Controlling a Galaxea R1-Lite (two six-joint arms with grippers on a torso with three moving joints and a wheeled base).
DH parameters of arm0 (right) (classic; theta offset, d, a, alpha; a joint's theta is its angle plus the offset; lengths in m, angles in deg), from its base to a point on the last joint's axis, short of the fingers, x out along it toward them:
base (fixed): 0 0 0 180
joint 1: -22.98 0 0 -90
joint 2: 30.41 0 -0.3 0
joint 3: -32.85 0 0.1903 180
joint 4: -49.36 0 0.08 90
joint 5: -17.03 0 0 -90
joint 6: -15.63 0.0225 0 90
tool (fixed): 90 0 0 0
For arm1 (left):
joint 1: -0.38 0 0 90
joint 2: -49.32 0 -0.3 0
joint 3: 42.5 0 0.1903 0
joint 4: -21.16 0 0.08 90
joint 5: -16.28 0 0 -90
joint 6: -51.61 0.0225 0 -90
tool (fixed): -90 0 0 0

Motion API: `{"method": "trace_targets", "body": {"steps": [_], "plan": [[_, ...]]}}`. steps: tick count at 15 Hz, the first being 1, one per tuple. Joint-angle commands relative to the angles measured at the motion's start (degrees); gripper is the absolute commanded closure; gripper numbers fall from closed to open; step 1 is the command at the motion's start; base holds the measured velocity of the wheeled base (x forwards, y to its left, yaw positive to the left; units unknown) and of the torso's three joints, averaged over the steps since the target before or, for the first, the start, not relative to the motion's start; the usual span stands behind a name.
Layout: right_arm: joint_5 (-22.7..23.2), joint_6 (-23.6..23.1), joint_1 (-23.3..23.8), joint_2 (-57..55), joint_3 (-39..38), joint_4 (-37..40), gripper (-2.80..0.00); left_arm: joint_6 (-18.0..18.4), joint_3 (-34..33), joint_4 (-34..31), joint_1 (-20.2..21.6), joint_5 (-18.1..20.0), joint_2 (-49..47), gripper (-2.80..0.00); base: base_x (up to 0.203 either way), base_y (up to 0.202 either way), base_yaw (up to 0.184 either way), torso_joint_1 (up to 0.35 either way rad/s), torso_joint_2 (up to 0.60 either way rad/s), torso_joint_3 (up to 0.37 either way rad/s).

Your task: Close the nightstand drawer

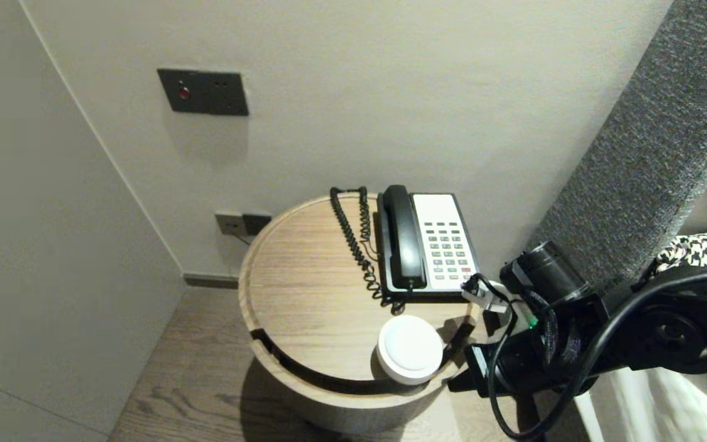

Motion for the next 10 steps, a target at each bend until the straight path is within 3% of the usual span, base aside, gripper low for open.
{"method": "trace_targets", "body": {"steps": [1,10], "plan": [[-0.37,0.62,0.12,-0.91,1.62,-0.08,0.00,0.02,0.00,0.02,0.02,-0.03,0.09,0.00,0.000,0.000,0.000,0.000,0.00,0.000],[-1.07,0.88,0.30,-1.03,2.54,0.36,0.00,0.02,0.00,0.02,0.02,-0.03,0.09,0.00,0.000,0.000,0.000,0.000,0.00,0.000]]}}
